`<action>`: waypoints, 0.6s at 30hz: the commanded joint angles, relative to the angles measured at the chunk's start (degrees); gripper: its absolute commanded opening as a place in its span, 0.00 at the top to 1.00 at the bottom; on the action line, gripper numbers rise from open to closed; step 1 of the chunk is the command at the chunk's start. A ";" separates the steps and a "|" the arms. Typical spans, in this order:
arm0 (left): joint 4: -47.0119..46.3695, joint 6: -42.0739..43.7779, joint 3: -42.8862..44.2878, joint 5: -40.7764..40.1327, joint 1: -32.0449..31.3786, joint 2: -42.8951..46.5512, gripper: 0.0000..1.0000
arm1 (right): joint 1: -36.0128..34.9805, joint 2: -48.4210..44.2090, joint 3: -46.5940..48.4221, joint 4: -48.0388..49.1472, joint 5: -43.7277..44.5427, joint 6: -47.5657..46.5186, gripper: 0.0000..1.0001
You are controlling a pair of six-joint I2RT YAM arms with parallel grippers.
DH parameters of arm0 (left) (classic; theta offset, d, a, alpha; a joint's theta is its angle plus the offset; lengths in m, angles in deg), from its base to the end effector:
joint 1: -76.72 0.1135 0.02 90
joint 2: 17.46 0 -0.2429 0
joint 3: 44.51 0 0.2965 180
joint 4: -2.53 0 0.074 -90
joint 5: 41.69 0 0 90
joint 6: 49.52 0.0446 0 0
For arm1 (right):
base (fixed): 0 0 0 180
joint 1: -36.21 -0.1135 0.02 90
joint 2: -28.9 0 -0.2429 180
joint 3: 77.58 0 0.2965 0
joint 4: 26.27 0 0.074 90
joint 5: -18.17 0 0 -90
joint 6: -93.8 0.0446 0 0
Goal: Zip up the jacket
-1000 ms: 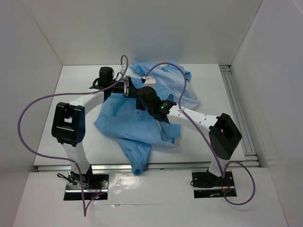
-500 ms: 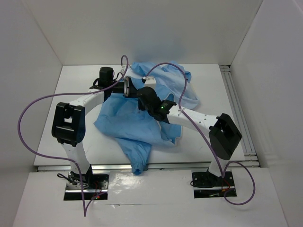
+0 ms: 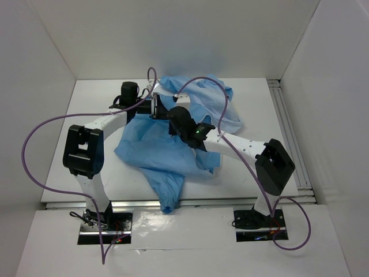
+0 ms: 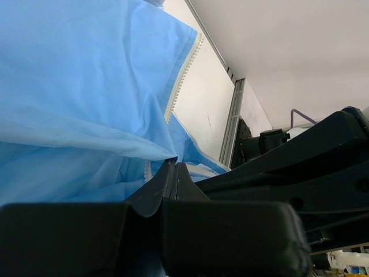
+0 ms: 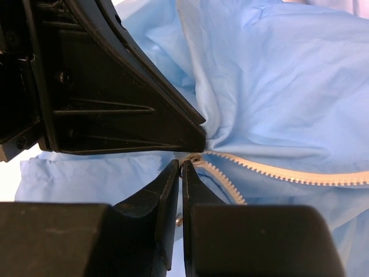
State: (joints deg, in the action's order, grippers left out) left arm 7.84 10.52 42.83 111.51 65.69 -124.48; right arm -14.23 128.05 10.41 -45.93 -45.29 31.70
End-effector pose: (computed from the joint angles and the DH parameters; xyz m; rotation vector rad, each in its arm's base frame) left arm 0.4395 -0.1262 0.2062 0.4293 2.0300 -1.5442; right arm 0.3003 0.3322 0.2376 -0.1313 2.0621 0.3601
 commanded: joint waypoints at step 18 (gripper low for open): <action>-0.40 1.57 2.65 1.49 0.04 3.22 1.00 | 1.39 -3.88 -3.80 1.48 -0.62 1.72 1.00</action>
State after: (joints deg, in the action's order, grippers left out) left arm 8.34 10.57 42.85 111.57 65.69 -124.39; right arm -13.72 126.87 7.54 -45.71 -46.23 32.97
